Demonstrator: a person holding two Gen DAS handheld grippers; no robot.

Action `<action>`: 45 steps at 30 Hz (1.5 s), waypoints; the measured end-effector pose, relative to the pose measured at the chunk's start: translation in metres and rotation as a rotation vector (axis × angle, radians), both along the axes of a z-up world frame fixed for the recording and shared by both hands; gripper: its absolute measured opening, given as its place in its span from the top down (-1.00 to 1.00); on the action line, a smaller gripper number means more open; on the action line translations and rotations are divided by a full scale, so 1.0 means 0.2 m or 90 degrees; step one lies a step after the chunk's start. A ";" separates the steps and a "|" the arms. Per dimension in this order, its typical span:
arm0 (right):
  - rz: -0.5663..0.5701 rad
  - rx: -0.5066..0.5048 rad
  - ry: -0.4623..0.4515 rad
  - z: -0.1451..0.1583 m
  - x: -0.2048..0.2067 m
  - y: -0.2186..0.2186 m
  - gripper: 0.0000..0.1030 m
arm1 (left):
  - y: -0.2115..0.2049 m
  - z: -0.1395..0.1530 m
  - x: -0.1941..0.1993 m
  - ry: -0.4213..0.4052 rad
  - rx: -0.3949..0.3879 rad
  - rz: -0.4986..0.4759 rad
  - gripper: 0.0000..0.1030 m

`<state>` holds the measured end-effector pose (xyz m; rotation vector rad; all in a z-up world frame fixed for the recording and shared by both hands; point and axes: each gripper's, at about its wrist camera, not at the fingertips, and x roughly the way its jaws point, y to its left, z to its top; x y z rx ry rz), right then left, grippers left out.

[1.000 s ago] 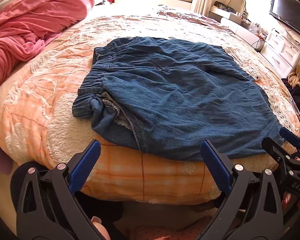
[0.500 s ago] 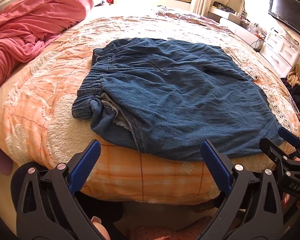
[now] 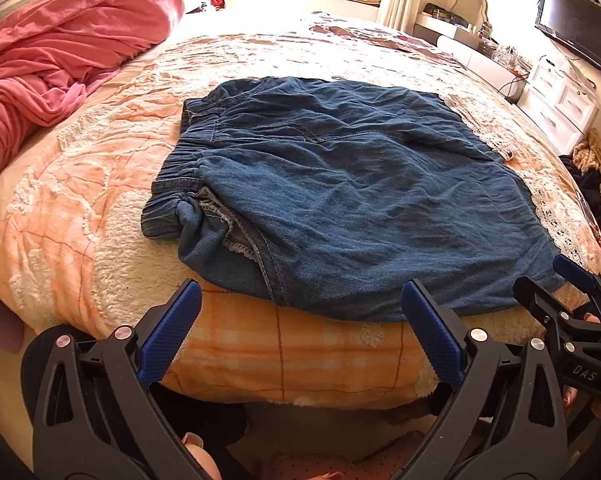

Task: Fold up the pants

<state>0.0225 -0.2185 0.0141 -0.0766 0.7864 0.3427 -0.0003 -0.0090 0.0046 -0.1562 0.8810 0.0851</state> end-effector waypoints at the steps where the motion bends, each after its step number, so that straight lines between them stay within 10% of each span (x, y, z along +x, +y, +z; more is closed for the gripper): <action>1: 0.000 0.000 0.000 0.00 0.00 0.00 -0.92 | 0.00 0.00 0.00 -0.001 -0.001 0.000 -0.82; 31: 0.004 0.011 0.003 0.04 0.06 0.01 -0.92 | 0.05 0.03 0.03 -0.009 -0.010 -0.001 -0.82; 45: 0.101 0.018 0.041 0.17 0.42 0.14 -0.92 | 0.31 0.13 0.28 -0.013 -0.024 0.022 -0.82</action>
